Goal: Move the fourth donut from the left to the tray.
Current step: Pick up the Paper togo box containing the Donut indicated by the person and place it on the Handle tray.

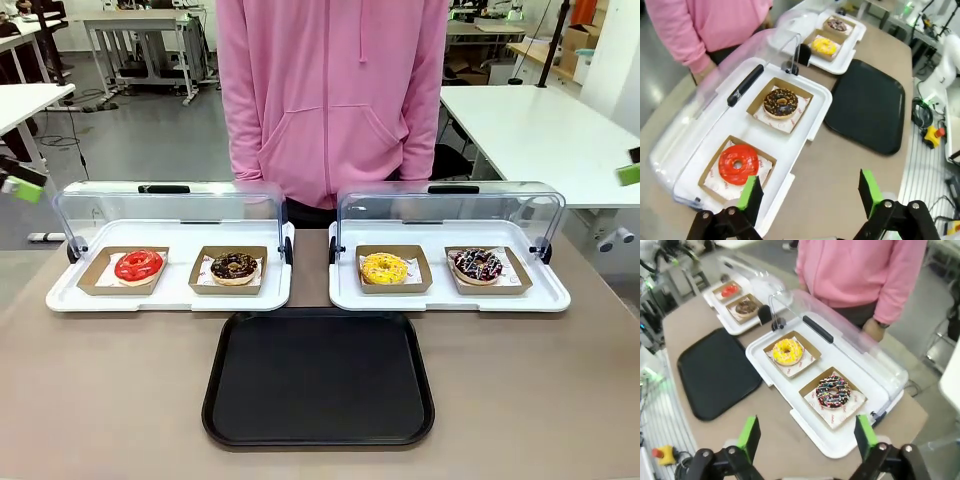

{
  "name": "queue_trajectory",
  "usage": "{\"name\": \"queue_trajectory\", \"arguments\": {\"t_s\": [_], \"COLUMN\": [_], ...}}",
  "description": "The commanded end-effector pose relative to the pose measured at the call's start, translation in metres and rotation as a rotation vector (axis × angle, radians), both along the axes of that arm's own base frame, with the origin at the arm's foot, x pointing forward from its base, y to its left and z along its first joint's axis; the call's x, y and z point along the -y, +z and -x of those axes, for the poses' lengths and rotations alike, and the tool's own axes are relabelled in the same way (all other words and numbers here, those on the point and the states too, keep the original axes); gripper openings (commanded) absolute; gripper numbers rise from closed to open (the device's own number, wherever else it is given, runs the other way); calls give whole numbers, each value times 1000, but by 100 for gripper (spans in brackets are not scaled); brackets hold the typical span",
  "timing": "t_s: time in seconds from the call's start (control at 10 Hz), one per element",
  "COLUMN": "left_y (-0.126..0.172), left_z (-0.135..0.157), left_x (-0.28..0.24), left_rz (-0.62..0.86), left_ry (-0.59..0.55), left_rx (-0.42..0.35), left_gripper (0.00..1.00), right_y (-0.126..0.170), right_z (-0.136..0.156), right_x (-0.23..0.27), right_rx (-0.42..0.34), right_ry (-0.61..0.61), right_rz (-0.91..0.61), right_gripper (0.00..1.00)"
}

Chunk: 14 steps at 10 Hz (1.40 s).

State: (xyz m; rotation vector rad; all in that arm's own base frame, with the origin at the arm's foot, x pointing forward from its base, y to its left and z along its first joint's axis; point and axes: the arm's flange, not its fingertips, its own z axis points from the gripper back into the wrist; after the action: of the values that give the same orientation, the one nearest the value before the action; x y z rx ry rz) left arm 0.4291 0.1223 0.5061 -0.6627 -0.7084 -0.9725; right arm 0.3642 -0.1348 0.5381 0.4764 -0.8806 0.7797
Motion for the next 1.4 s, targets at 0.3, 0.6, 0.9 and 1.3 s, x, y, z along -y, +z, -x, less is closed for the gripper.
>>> {"name": "queue_trajectory", "arguments": {"t_s": [0.3,0.6,0.9,1.3], "left_y": [-22,-29,-32,-26], "left_z": [-10,-6,0,-2], "left_x": [-39,-42,-47,-47], "left_rz": [134,167,213,173], "left_ry": [-44,-34,-20,-19], "left_rx": [67,104,141,101], "left_gripper": [100,100,100,100], "right_y": [-10,-12,-17,-19], "right_z": [21,25,22,26], "right_x": [57,66,65,64], "right_rx": [104,126,117,100], "right_ry": [65,67,67,53], "right_rz": [-94,-99,-78,-104], "right_gripper": [100,100,100,100]}}
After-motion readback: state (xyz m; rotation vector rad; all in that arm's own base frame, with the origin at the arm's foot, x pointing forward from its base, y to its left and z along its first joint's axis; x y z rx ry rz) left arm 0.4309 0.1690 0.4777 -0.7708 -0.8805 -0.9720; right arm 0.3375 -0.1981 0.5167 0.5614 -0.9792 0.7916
